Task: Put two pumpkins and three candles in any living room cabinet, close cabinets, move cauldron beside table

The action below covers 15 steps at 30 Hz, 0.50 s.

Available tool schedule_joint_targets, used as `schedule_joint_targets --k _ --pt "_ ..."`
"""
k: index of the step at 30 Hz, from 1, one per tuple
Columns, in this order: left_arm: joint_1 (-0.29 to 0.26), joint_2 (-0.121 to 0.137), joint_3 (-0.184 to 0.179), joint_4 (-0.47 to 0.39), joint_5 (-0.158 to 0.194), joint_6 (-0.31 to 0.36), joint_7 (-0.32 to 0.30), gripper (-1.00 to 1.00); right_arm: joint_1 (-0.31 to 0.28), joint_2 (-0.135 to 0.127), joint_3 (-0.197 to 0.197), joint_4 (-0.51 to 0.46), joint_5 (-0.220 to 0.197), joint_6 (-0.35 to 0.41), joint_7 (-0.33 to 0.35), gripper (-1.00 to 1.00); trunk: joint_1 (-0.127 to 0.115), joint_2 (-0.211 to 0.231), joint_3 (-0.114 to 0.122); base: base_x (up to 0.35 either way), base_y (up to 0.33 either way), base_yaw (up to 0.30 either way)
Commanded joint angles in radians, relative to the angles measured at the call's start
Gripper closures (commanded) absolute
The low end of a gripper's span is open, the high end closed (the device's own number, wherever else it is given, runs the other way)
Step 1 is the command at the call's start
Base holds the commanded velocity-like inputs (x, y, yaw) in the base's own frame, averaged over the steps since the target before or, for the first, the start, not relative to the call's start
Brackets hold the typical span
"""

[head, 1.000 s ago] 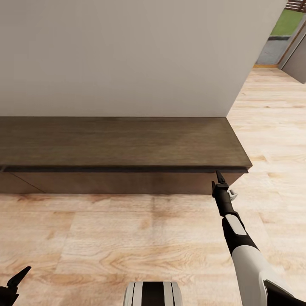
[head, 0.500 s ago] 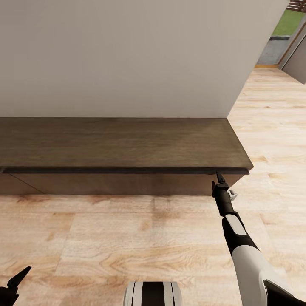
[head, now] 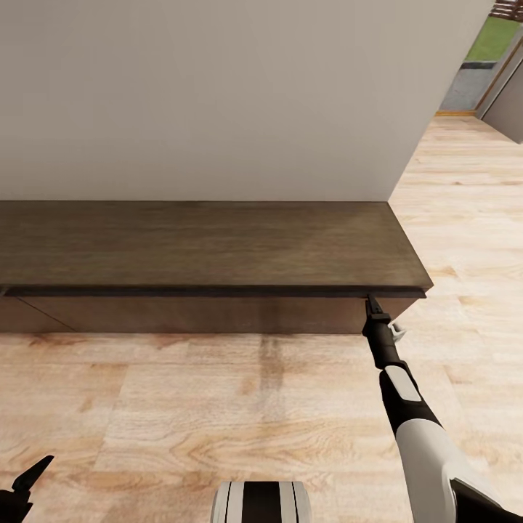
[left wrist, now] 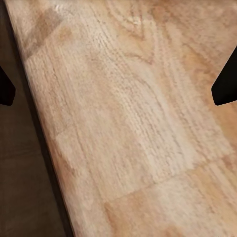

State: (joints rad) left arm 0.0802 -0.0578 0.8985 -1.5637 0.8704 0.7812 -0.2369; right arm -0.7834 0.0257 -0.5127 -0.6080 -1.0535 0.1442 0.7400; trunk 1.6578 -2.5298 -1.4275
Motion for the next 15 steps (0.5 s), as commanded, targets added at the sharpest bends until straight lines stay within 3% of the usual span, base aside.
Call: schedule_joint_targets --k 1,15 --pt "0.0 0.0 0.002 0.0 -0.001 0.005 -0.004 -1.0 0.0 0.001 -0.002 0.001 0.0 0.009 0.002 1.0 0.0 0.0 -0.001 0.0 0.0 0.0" --pt "0.0 0.0 0.003 -0.001 -0.001 0.007 -0.004 -1.0 -0.001 0.002 0.045 -0.021 0.003 0.009 0.009 1.0 0.0 0.0 -0.001 0.0 0.0 0.0"
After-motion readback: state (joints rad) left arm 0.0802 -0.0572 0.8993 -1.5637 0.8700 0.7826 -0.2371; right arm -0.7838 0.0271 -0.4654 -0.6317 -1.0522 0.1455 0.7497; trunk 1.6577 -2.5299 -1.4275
